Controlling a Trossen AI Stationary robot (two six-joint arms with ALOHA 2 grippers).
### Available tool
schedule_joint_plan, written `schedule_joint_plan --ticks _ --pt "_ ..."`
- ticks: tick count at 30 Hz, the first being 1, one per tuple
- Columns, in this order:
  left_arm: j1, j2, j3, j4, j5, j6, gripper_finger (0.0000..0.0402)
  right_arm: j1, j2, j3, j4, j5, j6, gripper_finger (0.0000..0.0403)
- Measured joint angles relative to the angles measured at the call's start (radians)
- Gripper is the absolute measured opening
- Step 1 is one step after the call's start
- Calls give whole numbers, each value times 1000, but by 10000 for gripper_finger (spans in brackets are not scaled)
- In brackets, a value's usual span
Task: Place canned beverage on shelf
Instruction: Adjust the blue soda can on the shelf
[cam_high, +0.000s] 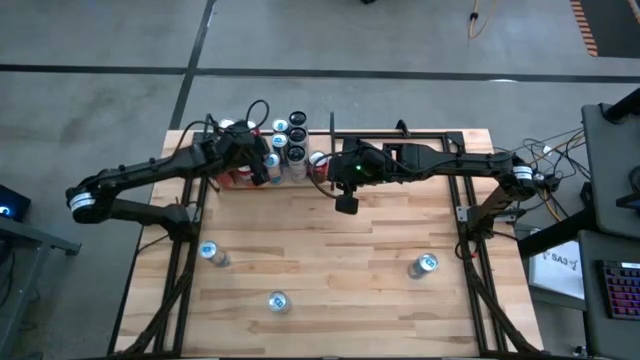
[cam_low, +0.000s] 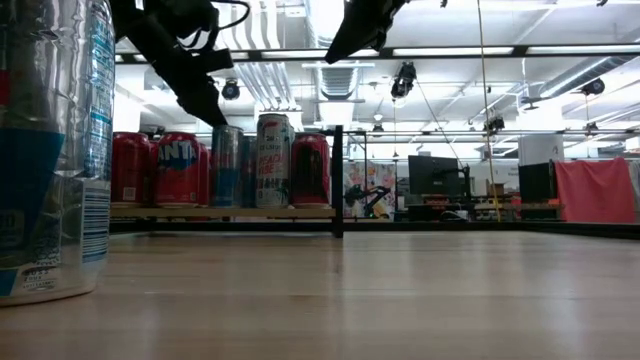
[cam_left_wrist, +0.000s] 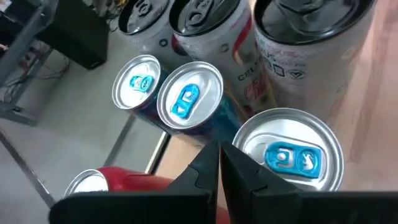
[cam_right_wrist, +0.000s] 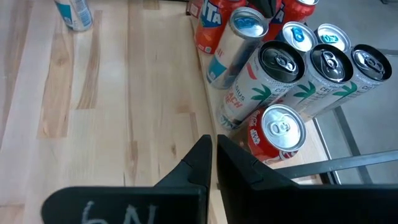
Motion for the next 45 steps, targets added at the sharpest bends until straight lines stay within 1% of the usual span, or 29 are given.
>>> schedule_joint_plan --ticks 2,7,14,20,25,32,45 --pt "0 -4 -1 -1 -8 0 0 0 0 0 0 0 0 13" --pt "1 -41 0 -37 -78 20 0 0 0 0 0 0 0 13" --pt "-3 -69 39 -159 -78 4 0 0 0 -2 1 1 0 13" --pt "-4 -68 62 -249 -16 6 0 0 0 -3 1 1 1 13" --pt "-4 -49 62 -246 101 -1 0 0 0 -3 1 2 0 13" --pt "-4 -12 62 -247 107 -35 0 0 0 -3 0 1 0 13" --pt "-15 9 63 -209 107 -86 0 1 0 -3 0 1 0 13"
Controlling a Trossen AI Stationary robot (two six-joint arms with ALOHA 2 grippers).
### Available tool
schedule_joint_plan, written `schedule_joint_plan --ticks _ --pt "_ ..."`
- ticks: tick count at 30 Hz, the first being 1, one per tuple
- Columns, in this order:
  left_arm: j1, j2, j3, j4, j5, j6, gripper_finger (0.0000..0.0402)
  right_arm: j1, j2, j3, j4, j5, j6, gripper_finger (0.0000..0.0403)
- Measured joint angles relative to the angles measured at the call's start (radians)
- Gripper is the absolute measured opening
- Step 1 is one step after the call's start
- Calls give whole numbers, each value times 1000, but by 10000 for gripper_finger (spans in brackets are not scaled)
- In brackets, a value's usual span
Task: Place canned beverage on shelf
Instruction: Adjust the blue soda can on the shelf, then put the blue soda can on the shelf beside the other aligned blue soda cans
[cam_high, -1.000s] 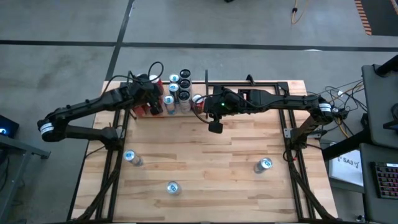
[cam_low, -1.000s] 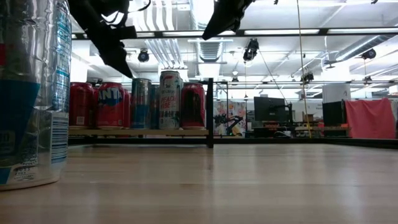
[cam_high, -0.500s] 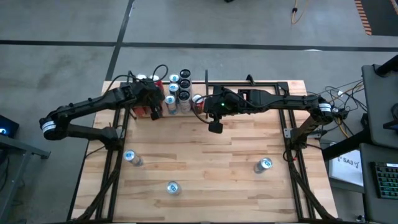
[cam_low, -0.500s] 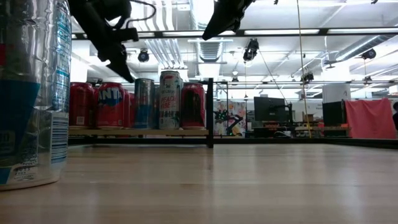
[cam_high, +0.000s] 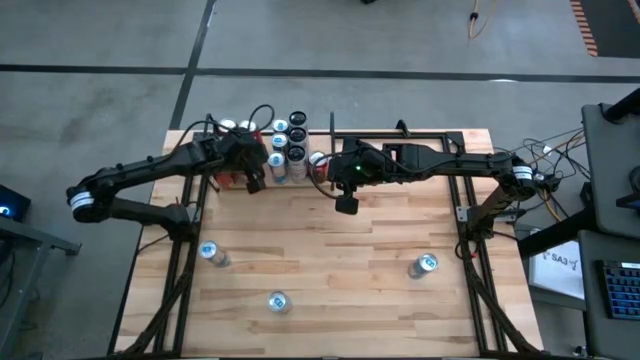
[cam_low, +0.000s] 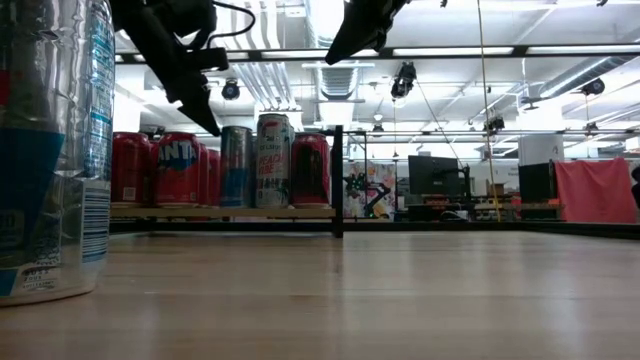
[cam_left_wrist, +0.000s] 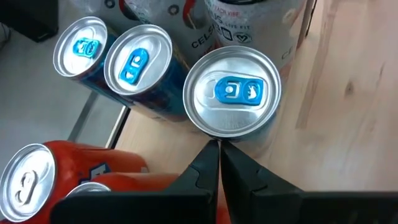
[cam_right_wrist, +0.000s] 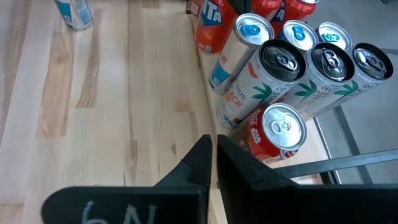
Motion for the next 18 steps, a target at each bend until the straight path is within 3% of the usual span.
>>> schedule_joint_plan --ticks 12,18 --pt "-4 22 10 17 -7 0 0 0 0 0 -1 0 2 13" --pt "-7 -22 71 -68 -8 -43 0 0 0 0 -3 0 10 13"
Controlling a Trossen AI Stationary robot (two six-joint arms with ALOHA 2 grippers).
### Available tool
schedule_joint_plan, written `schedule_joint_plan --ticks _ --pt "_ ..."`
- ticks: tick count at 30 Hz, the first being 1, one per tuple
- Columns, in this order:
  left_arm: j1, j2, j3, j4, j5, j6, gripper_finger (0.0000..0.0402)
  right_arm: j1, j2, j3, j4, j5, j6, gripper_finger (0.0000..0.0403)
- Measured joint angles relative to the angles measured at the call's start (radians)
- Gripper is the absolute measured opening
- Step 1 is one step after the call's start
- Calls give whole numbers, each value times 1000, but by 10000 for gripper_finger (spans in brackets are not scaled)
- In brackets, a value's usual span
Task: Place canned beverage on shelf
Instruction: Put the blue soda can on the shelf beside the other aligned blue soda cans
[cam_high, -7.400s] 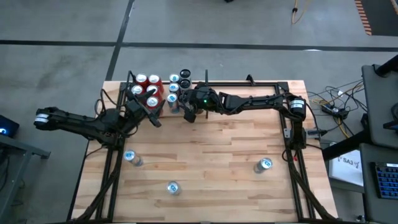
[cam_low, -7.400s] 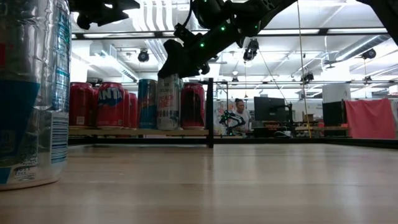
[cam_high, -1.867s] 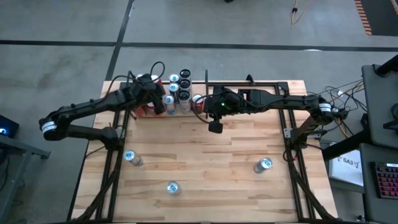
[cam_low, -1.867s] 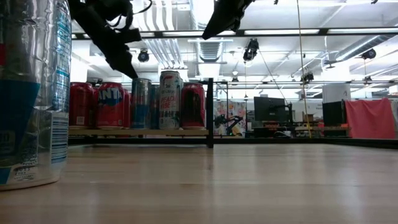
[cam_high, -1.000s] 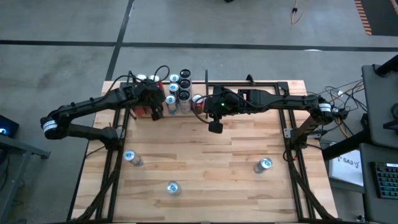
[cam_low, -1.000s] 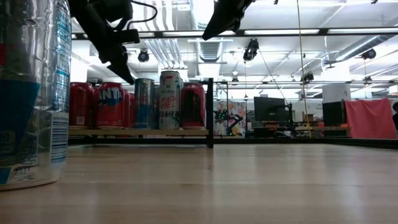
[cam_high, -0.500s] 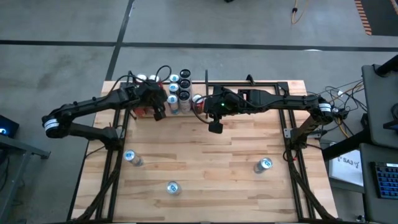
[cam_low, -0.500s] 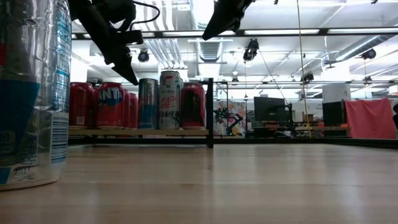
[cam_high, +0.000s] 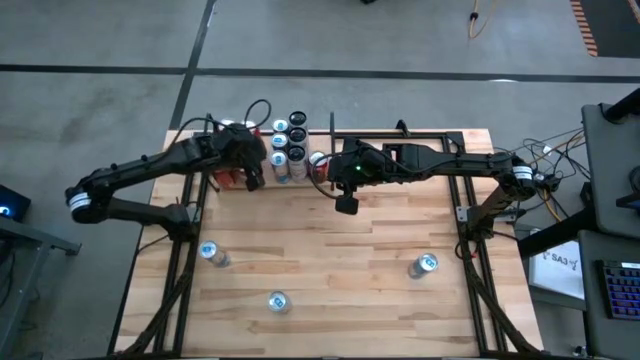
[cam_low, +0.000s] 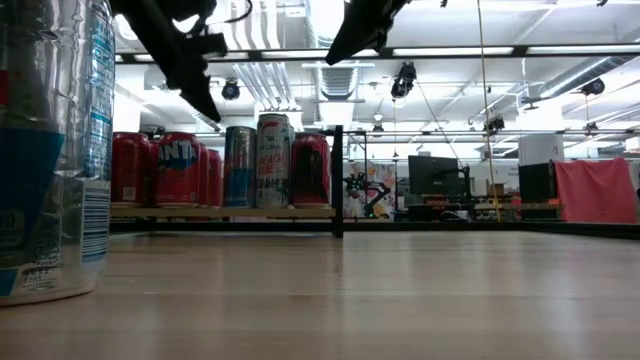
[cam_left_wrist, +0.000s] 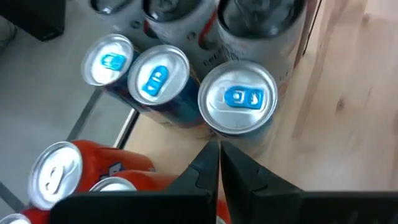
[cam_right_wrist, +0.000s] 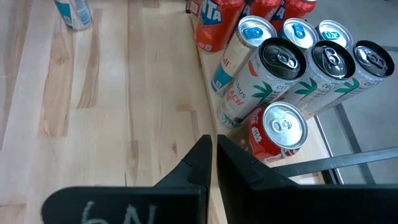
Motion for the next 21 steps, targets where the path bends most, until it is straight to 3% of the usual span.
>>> schedule_joint_plan --ticks 7,21 --pt "-108 -87 36 -84 0 -135 0 2 0 0 0 -1 14 13" --pt "-532 -144 35 -134 0 -415 0 83 0 0 0 -3 40 13"
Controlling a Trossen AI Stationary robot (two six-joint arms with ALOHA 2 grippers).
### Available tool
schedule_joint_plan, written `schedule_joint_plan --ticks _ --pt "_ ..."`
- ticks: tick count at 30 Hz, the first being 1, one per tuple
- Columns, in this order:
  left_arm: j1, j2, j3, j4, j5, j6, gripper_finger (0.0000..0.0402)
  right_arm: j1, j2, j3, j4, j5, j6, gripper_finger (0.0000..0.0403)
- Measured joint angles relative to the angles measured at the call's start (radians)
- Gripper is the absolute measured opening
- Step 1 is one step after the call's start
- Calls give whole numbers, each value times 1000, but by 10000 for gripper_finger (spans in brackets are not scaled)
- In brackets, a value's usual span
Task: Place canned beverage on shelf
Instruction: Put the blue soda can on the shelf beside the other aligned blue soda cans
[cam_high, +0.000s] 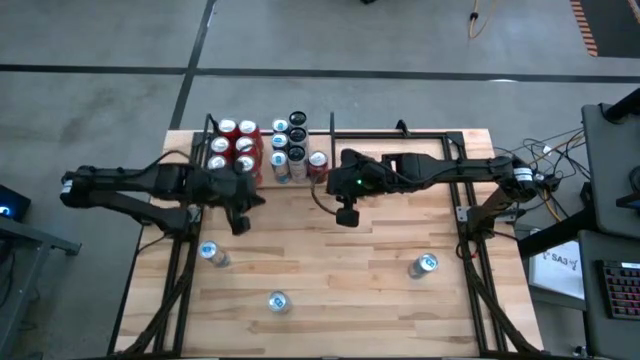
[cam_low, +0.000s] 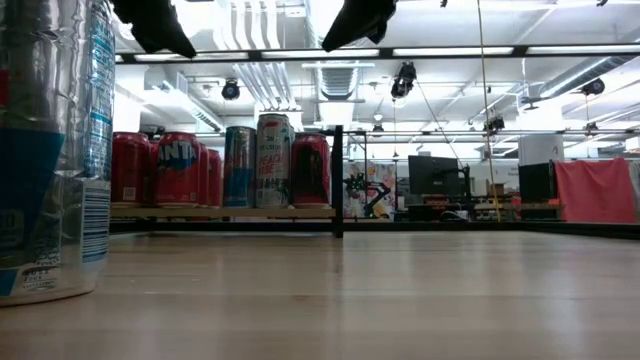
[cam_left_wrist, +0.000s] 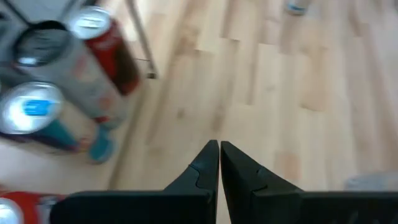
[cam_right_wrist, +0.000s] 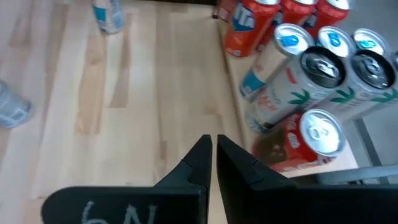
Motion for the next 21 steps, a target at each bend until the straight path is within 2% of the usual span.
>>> schedule_joint_plan --ticks 7,14,18,21 --pt "-169 31 -1 -26 4 -176 0 68 0 0 0 0 28 13" --pt "-275 79 82 -393 120 -632 0 120 0 0 1 0 47 13" --pt "-331 113 132 -562 171 -763 0 136 0 0 4 0 48 13" --pt "-369 135 158 -617 188 -825 0 138 0 0 4 0 57 13"
